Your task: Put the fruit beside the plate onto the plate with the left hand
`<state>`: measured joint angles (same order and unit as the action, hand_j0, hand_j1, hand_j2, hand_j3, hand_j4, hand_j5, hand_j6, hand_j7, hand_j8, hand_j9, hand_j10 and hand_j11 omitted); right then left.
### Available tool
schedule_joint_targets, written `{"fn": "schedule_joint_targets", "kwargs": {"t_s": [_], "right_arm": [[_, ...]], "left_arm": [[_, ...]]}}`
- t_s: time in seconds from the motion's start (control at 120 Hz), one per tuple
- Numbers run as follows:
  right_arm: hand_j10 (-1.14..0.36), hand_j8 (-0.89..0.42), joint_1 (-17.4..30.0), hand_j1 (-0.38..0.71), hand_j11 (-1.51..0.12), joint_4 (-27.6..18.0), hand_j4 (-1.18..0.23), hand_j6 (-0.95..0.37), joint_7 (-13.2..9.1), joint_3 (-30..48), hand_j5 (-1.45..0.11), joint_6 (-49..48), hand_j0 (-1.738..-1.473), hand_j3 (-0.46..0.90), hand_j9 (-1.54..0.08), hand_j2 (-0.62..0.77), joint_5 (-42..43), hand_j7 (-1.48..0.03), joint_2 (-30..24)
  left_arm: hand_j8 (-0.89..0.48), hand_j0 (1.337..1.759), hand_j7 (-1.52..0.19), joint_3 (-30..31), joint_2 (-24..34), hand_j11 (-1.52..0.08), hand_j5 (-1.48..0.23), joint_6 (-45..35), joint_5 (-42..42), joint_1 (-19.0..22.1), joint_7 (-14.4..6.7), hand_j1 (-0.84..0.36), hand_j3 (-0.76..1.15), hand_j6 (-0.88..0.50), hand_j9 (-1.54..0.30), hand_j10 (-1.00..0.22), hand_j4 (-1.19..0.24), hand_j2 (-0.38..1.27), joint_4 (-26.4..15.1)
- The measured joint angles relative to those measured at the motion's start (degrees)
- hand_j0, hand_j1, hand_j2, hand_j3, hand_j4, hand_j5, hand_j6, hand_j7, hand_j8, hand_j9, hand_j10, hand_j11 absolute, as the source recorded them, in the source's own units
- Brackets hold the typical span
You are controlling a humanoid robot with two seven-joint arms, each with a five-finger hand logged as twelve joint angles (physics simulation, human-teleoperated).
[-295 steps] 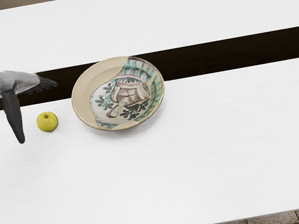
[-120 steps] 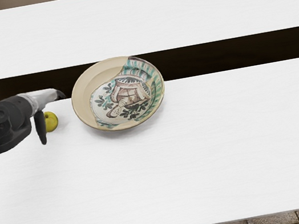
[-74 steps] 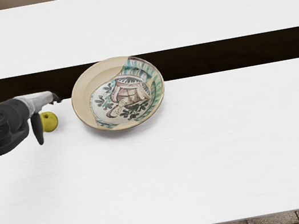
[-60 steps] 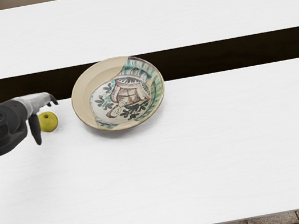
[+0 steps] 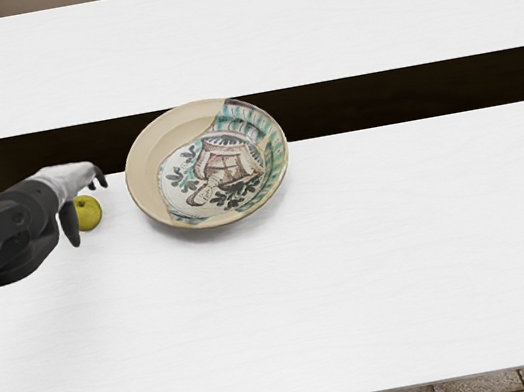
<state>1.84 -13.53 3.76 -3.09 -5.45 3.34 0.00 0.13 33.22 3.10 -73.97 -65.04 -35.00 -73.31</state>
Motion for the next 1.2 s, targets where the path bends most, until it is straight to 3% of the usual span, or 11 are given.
{"fn": "schedule_joint_targets", "kwargs": {"t_s": [0.375, 0.55, 0.583, 0.758, 0.908, 1.042, 1.2], "right_arm": [[-0.01, -0.01, 0.0, -0.33, -0.02, 0.0, -0.01, -0.01, 0.0, 0.02, -0.02, 0.0, -1.658, 0.0, -0.02, 0.0, 0.0, -0.02, 0.0], [-0.01, -0.01, 0.0, -0.33, -0.02, 0.0, -0.01, -0.01, 0.0, 0.02, -0.02, 0.0, -1.658, 0.0, -0.02, 0.0, 0.0, -0.02, 0.0], [-0.01, -0.01, 0.0, -0.33, -0.02, 0.0, -0.01, -0.01, -0.01, 0.01, -0.02, 0.0, -1.658, 0.0, -0.02, 0.0, 0.0, -0.02, 0.0], [-0.01, -0.01, 0.0, -0.33, -0.02, 0.0, -0.01, -0.01, 0.01, 0.02, -0.02, 0.0, -1.658, 0.0, -0.02, 0.0, 0.0, -0.02, 0.0], [-0.01, -0.01, 0.0, -0.33, -0.02, 0.0, -0.01, -0.01, 0.01, 0.02, -0.02, 0.0, -1.658, 0.0, -0.02, 0.0, 0.0, -0.02, 0.0], [-0.01, -0.01, 0.0, -0.33, -0.02, 0.0, -0.01, -0.01, 0.0, 0.02, -0.02, 0.0, -1.658, 0.0, -0.02, 0.0, 0.0, -0.02, 0.0], [-0.01, -0.01, 0.0, -0.33, -0.02, 0.0, -0.01, -0.01, 0.0, 0.02, -0.02, 0.0, -1.658, 0.0, -0.02, 0.0, 0.0, -0.02, 0.0]], "left_arm": [[-0.45, 1.658, -0.58, 0.43, 0.0, -0.58, -0.58, -0.03, 0.18, 0.28, 0.0, -0.19, 0.0, -0.45, -0.58, -0.45, -0.45, 0.09, 0.01], [-0.48, 1.658, -0.58, 0.72, 0.0, -0.65, -0.64, -0.05, 0.21, 0.7, 0.01, -0.24, 0.0, -0.46, -0.65, -0.5, -0.51, 0.11, -0.02], [-0.49, 1.658, -0.64, 0.76, 0.0, -0.67, -0.66, -0.09, 0.18, 0.78, 0.02, -0.27, 0.0, -0.42, -0.67, -0.52, -0.53, 0.11, -0.04], [-0.4, 1.653, -0.79, 1.09, 0.03, -0.83, -0.8, -0.13, 0.17, 0.79, 0.08, -0.3, 0.0, -0.33, -0.83, -0.61, -0.61, 0.08, -0.06], [-0.36, 1.65, -0.75, 1.22, 0.09, -0.9, -0.88, -0.06, 0.3, 0.56, 0.07, -0.3, 0.0, -0.37, -0.9, -0.66, -0.57, 0.06, -0.02], [-0.4, 1.651, -0.84, 1.26, 0.18, -0.92, -0.9, 0.02, 0.24, -0.03, 0.02, -0.29, 0.0, -0.45, -0.92, -0.68, -0.63, 0.22, 0.17], [-0.39, 1.652, -0.89, 1.24, 0.26, -0.93, -0.93, 0.38, 0.45, -1.1, 0.03, -0.33, 0.0, -0.41, -0.93, -0.68, -0.59, 0.28, 0.25]]}}
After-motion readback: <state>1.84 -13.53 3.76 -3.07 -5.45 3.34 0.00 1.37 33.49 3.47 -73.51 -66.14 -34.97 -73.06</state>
